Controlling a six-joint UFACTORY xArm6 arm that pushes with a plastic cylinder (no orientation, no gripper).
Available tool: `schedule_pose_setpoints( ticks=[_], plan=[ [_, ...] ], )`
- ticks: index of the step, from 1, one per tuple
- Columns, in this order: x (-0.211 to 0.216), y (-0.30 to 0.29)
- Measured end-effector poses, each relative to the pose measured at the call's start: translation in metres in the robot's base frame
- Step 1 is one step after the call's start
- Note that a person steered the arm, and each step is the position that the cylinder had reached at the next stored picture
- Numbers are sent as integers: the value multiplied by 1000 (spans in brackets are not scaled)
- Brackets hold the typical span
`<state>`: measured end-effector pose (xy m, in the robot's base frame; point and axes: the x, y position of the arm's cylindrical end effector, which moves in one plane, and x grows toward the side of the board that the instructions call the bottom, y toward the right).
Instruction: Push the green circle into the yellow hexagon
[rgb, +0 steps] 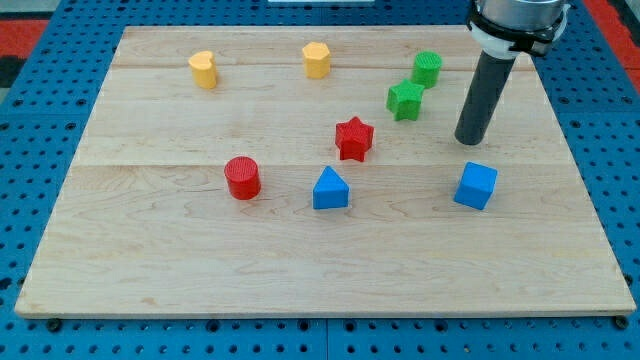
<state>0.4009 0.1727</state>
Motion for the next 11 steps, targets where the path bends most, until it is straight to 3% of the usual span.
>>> schedule_pose_setpoints(
  ticks=[1,3,6,10,11],
  plan=[
    [-44,29],
    [-95,32],
    [-130,-24],
    [-121,-218],
    [-132,-243]
  ],
)
